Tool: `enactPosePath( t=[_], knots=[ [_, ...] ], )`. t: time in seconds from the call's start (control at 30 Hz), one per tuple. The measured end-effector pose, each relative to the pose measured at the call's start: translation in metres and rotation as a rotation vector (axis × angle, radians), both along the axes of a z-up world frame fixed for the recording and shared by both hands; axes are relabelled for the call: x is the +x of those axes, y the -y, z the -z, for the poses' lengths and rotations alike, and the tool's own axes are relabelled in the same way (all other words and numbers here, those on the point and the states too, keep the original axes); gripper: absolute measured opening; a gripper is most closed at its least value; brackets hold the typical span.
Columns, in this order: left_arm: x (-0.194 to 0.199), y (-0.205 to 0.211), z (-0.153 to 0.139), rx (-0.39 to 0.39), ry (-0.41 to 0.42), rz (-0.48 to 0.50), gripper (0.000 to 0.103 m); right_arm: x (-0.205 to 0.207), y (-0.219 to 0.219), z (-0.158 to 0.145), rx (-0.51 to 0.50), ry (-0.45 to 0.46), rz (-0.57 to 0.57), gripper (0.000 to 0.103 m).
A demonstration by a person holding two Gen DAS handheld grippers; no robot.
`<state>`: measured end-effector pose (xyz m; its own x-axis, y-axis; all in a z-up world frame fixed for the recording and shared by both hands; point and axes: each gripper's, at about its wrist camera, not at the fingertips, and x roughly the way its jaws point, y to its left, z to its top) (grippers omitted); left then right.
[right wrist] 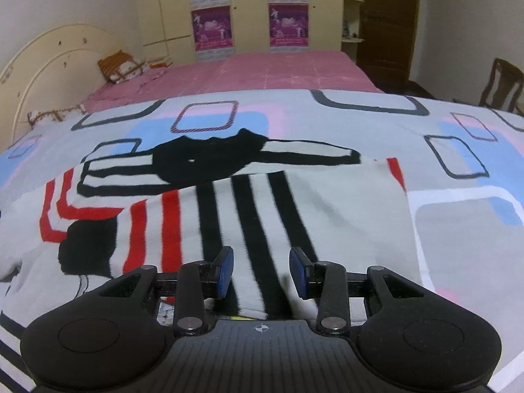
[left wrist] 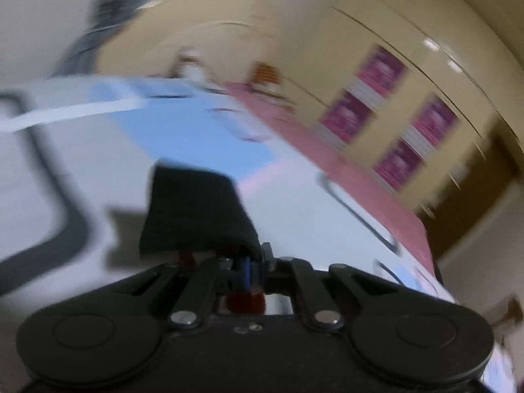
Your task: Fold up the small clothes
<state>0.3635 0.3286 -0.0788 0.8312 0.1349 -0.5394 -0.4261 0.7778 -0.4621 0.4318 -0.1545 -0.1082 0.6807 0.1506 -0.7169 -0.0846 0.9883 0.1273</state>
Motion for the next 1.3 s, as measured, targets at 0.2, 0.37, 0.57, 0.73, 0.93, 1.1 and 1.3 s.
enactPosePath(
  t=[0.2,0.37,0.57,0.73,0.93,1.1,1.3],
  knots=[
    [0.06,0.119,-0.021,0.104,0.015,0.294,0.005,-0.004,0.03,-0.005,0.041,0.025,0.077,0.038],
    [0.089,0.23,-0.014,0.204,-0.022,0.534,0.005,-0.007,0.068,-0.013,0.091,0.044,0.153,0.038],
    [0.099,0.338,0.012,0.336,-0.097,0.749,0.005,-0.021,0.099,-0.014,0.144,0.044,0.191,0.038],
    [0.108,0.384,0.046,0.366,-0.149,0.835,0.007,-0.036,0.121,-0.008,0.211,0.024,0.213,0.038],
    [0.097,0.396,0.051,0.387,-0.099,0.918,0.069,-0.052,0.13,-0.013,0.238,0.069,0.206,0.083],
    [0.07,0.335,0.024,0.408,-0.065,0.731,0.064,-0.041,0.114,-0.017,0.315,0.061,0.134,0.077],
    [0.024,0.212,0.018,0.418,-0.145,0.535,0.045,-0.012,0.081,-0.001,0.385,-0.016,0.083,0.064]
  ],
)
